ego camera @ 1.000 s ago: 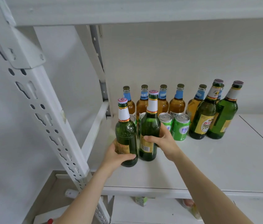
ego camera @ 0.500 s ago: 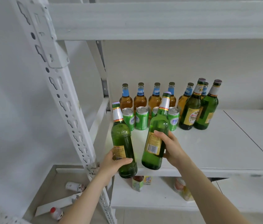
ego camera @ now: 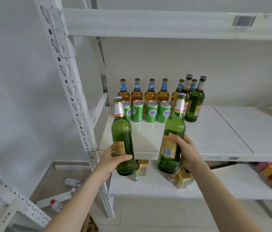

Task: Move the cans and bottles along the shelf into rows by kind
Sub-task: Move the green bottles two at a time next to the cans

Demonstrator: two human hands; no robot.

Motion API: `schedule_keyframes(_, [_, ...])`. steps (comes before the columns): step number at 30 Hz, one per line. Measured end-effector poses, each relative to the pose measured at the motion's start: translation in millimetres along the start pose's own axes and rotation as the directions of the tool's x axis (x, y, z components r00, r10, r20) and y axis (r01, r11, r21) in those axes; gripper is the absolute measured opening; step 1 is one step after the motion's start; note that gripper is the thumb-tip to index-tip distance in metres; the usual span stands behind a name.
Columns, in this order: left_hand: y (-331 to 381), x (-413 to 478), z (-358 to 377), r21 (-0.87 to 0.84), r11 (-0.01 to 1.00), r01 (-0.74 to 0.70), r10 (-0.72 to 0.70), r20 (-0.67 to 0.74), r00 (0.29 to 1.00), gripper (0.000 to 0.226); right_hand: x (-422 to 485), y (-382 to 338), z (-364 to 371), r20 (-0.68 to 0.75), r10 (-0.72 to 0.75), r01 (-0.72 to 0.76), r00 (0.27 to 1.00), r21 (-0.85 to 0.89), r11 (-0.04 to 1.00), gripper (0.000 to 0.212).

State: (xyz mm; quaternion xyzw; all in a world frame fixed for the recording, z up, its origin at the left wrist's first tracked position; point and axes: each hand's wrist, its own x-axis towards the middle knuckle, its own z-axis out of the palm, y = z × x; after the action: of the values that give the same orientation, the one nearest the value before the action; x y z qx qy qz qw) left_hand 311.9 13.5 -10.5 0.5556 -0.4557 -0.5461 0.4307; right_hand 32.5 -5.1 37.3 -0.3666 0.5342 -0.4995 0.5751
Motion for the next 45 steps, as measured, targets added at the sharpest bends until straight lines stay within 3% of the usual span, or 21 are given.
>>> schedule_keyframes(7, [12.5,-7.6,47.6,0.036,0.999,-0.023,0.022,0.024,0.999,0.052,-16.3,-7.1,-53.4,-0.040,-0.010,0.011,0.999,0.021,1.000,0.040])
schedule_keyframes(12, [15.7,-12.7,110.6,0.054,0.998,-0.031,0.029,0.026,0.999,0.073,-19.9,-19.4,-107.6,-0.033,-0.026,0.026,0.999,-0.002,1.000,0.039])
schedule_keyframes(17, [20.6,-18.3,180.9,0.044,0.998,-0.038,0.037,0.028,0.999,0.054,-22.3,-35.9,-168.5,-0.007,-0.044,0.044,0.999,-0.025,0.999,0.038])
schedule_keyframes(24, [31.8,-18.8,281.0,0.088,0.995,-0.050,0.046,0.041,0.998,0.071,-24.3,-55.5,-260.1,-0.011,-0.056,0.055,0.998,-0.056,0.997,0.040])
schedule_keyframes(33, [50.7,18.1,377.0,0.160,0.985,-0.069,0.048,0.133,0.990,0.065,1.8,-76.8,-346.1,-0.096,-0.070,0.069,0.993,-0.008,0.998,0.038])
schedule_keyframes(45, [73.4,102.0,500.9,0.194,0.974,-0.120,0.072,0.235,0.969,0.074,80.0,-109.0,-452.9,-0.135,-0.127,0.133,0.983,0.035,0.991,0.039])
